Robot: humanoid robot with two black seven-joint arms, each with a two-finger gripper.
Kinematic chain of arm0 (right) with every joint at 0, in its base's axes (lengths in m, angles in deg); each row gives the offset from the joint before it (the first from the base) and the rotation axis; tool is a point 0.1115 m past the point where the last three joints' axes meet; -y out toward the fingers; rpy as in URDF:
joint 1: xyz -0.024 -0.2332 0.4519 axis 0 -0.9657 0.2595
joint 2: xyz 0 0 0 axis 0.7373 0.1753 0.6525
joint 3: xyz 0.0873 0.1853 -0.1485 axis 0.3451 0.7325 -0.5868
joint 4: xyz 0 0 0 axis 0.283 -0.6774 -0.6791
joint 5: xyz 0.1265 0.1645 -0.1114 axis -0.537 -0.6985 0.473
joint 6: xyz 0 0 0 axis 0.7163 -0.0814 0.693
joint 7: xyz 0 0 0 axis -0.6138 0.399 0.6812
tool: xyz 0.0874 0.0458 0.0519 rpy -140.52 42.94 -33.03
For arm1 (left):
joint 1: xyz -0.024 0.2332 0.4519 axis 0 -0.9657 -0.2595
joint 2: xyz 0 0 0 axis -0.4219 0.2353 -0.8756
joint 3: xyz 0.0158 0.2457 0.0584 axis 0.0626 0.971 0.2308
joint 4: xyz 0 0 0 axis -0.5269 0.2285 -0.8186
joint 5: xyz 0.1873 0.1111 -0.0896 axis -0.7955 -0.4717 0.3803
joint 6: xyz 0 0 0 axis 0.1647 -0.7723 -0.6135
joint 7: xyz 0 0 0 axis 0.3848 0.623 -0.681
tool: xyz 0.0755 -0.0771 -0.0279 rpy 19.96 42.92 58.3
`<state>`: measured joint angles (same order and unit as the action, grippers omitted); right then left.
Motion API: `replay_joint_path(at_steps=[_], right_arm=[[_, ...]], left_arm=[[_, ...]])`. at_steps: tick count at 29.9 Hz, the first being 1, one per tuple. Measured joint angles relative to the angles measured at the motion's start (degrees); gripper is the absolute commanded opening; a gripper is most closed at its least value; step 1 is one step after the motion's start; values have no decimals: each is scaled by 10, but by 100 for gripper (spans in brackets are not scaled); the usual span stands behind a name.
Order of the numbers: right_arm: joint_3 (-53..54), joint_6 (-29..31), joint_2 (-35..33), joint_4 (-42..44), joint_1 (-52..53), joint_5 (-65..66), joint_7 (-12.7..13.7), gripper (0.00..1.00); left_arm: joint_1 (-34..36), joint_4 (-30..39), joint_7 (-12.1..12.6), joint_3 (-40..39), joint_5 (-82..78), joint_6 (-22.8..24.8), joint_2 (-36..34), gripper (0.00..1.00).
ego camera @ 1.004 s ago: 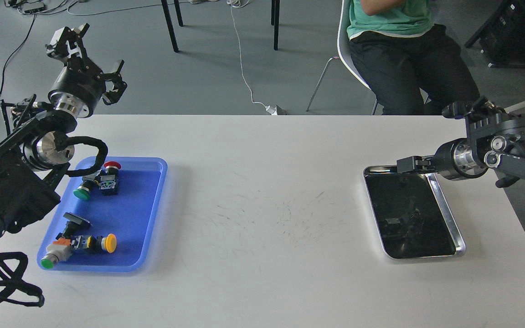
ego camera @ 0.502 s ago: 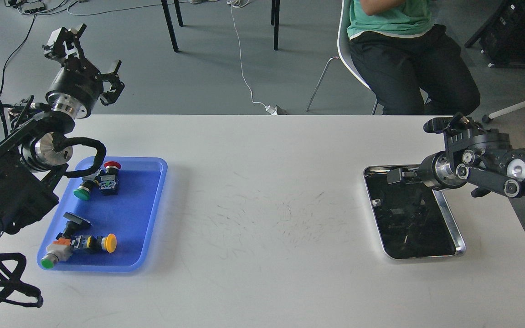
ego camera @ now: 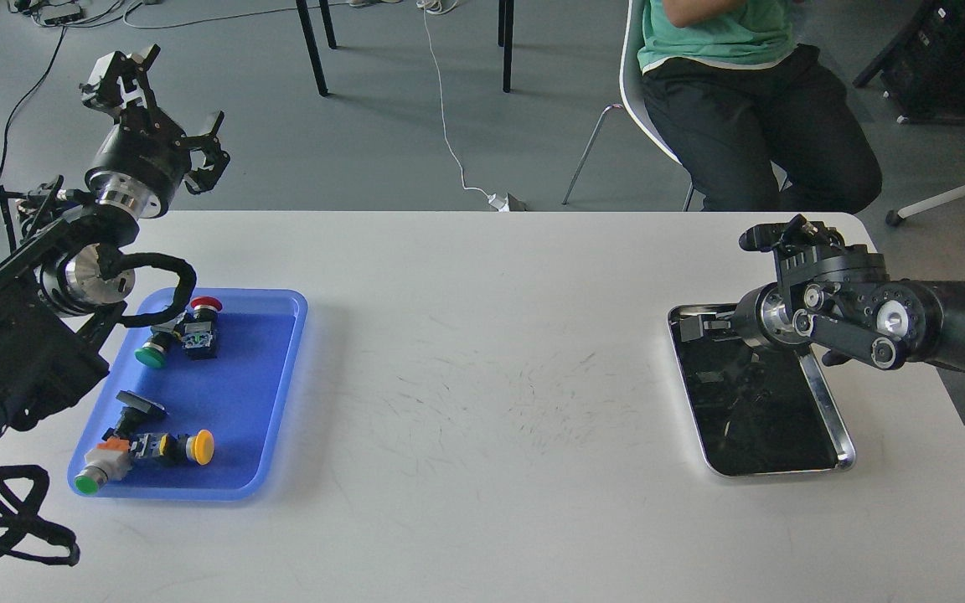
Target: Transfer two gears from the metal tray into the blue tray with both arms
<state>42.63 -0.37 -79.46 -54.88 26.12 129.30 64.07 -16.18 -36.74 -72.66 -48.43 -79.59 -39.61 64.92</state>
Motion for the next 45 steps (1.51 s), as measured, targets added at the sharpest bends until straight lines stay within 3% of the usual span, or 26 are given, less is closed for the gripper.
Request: replay_joint_path(at_steps=[8,16,19,25,28,37,45], right_arm=[[0,0,1,10,-10,-1,-1,77],[-1,3,2,15,-16,0,0,50],[-2,4,2,14,-16,0,-1,44],[-2,6,2,10,-9,-2,-4,10],[-1,7,2,7,-6,-3,-5,2],[0,7,1,-13,29,-7,-5,2],[10,5,-1,-94,96,-26,-14,2]], left_arm=[[-1,0,0,0,0,0,-1,98],[-1,0,0,0,-1,0,-2,98],[-1,0,0,0,-1,0,-2,98],[-1,0,0,0,-1,0,-2,98],[-1,0,0,0,-1,0,-2,98],[-1,0,0,0,-1,0,-3,98],[-1,0,0,0,-2,0,-3,98]])
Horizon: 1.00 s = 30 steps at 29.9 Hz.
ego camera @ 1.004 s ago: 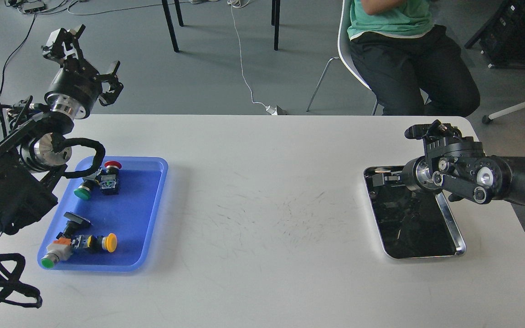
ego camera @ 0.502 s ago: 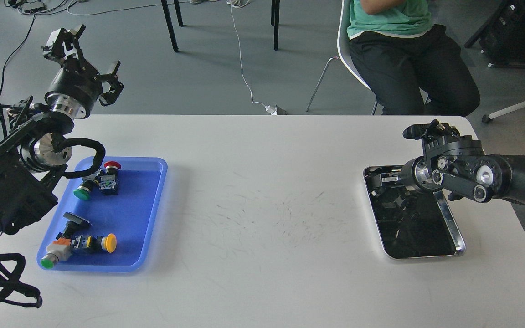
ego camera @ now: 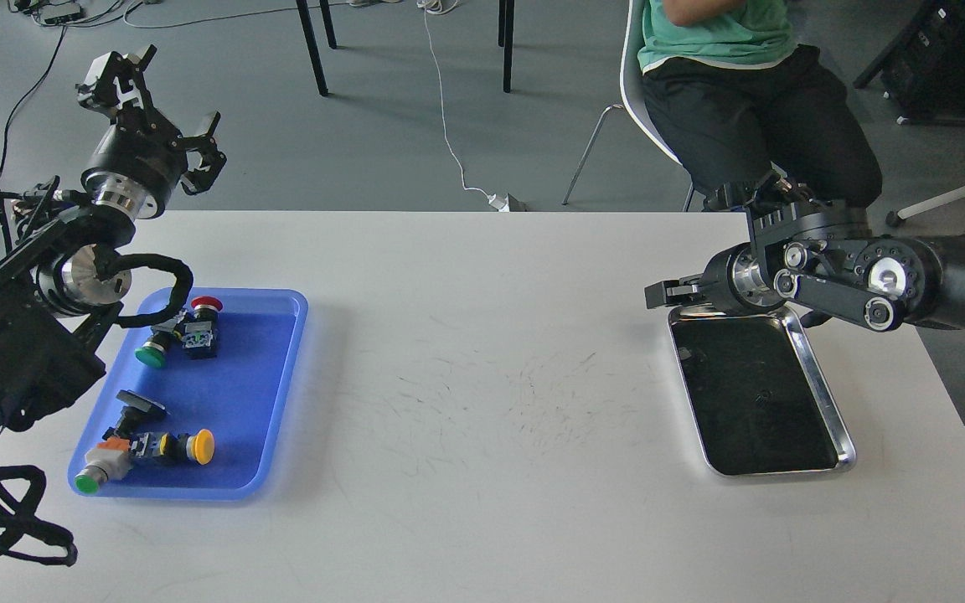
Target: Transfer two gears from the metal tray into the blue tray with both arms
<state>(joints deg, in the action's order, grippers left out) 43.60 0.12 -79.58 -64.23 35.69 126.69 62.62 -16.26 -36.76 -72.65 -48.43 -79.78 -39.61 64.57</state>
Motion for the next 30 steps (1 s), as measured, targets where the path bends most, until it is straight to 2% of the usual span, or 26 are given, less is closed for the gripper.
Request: replay_joint_path(at_steps=[5,12,18,30], right_arm=[[15,-3,16,-64,37,-74,-18,2],[17,-15,105,-82,44,-107,-27,2],[11,-45,194,-50,27,-107,-29,2],[14,-57,203,40,-22,-110,-29,2]], left_arm=[[0,0,1,0,0,0,-1,98],[2,0,1,0,-1,-1,0,98],[2,0,1,0,-1,-1,0,98],[7,-1,1,-1,-1,-1,0,98]])
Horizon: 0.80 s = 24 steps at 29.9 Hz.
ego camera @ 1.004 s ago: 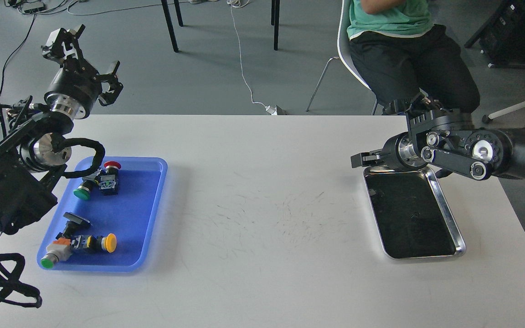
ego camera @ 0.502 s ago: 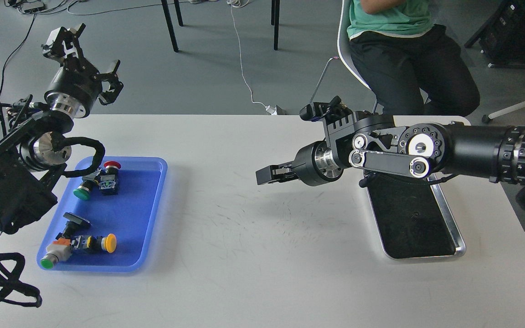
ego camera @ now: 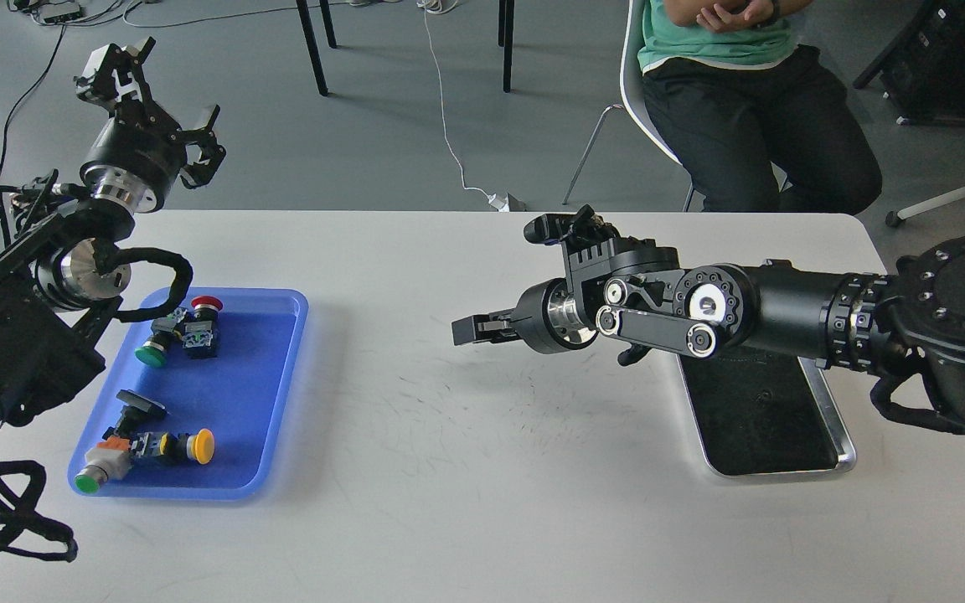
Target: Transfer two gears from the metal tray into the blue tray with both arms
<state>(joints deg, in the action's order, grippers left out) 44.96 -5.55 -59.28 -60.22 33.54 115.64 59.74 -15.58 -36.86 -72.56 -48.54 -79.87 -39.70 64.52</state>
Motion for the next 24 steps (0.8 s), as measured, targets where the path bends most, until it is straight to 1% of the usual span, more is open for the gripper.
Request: replay_joint_path(at_steps=[4,8,11,19,24], right_arm=[[3,-8,0,-6,-3,-35,-3,2],[27,-10,0,-27,-7,-74,-23,2],[47,-10,0,-42,-11,-107,-31,2],[52,-8,0,-72,-30,-126,-33,2],[48,-9,0,-74,-39,-119,-27,3]], left_arm=[[0,0,0,0,0,0,0,98],[0,0,0,0,0,0,0,98],[0,0,0,0,0,0,1,98],[-1,0,0,0,0,0,1,98],[-1,0,0,0,1,0,1,98]])
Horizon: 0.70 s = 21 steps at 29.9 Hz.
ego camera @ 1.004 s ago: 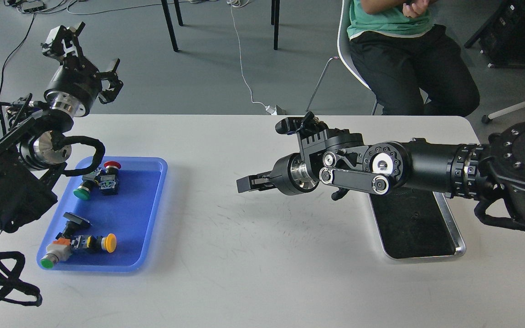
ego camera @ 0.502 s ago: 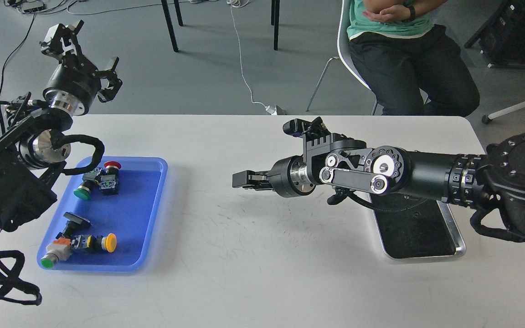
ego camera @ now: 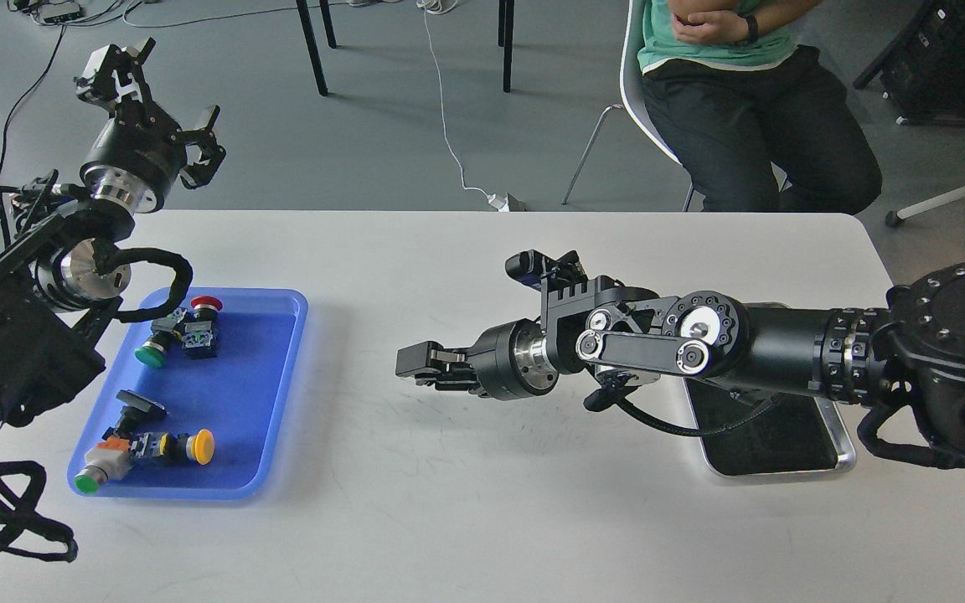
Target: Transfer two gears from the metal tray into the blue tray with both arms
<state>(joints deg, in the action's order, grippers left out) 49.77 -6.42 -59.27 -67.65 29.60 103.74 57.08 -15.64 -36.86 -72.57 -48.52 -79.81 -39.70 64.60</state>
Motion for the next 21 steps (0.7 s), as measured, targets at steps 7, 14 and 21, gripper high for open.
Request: replay_joint_path(at_steps=[7,14,21], right_arm=[[-15,-1,0,0,-2,2,17,8],[-17,-1,0,1,-2,-2,51,21],[-17,1,0,1,-2,-6,52,35]], left_arm=[[0,0,-1,0,0,0,-1,98],[-1,0,-1,0,0,0,-1,98],[-1,0,-1,0,0,0,0,98]])
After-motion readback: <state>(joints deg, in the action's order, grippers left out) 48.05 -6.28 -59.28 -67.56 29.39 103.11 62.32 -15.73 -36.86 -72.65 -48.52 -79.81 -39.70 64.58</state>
